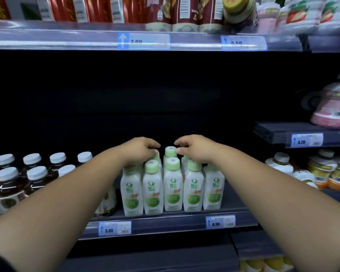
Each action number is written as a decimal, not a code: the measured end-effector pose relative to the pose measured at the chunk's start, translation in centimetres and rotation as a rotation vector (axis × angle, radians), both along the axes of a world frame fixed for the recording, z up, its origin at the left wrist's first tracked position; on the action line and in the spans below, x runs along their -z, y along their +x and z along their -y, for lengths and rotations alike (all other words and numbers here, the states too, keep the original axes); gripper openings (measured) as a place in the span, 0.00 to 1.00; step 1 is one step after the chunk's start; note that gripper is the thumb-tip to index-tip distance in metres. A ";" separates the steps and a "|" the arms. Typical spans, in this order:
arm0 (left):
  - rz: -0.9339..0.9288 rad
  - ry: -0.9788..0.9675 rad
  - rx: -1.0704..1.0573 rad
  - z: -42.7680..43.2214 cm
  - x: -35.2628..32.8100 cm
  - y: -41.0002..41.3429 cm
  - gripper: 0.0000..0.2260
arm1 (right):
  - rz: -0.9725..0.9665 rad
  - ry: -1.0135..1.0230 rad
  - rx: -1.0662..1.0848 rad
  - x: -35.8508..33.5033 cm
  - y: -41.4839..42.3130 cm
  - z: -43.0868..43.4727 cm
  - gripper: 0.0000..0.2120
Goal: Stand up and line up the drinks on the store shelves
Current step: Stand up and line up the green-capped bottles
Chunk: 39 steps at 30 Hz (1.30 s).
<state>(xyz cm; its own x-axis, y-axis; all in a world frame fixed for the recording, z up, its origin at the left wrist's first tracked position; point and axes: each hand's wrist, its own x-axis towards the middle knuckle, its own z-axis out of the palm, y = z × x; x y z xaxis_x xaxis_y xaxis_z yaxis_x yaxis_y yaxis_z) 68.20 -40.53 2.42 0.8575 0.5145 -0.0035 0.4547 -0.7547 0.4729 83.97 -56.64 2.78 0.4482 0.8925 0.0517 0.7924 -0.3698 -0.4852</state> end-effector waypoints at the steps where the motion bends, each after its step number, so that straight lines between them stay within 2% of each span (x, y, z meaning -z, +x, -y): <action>1: -0.010 -0.018 0.021 -0.2 0.1 0.0 0.17 | 0.013 -0.030 -0.013 -0.1 -0.3 -0.5 0.22; 6: 0.003 -0.027 0.121 -0.1 0.6 0.4 0.14 | 0.055 -0.104 -0.044 0.4 -0.4 -2.2 0.21; 13: -0.009 -0.033 0.124 -1.6 0.7 0.6 0.14 | -0.025 -0.115 -0.056 0.2 0.0 -3.3 0.22; 19: -0.057 -0.006 0.180 -2.1 0.4 0.7 0.10 | 0.003 -0.123 -0.090 0.4 0.4 -3.7 0.12; 23: -0.049 -0.008 0.189 -2.5 0.7 0.7 0.07 | 0.000 -0.156 -0.127 0.0 0.3 -3.4 0.10; 26: -0.031 -0.019 0.181 -2.3 0.8 0.7 0.10 | -0.066 -0.135 -0.125 0.0 0.5 -2.8 0.14; 29: 0.006 -0.010 0.164 -1.8 1.0 0.9 0.14 | -0.099 -0.031 -0.026 -0.1 1.4 -1.6 0.20; 34: 0.075 -0.008 0.205 0.2 0.6 2.5 0.16 | -0.113 -0.113 0.035 0.2 3.1 0.5 0.11; 39: 0.020 0.054 0.264 2.3 0.5 3.8 0.15 | 0.047 -0.199 -0.006 -0.1 3.0 -0.2 0.10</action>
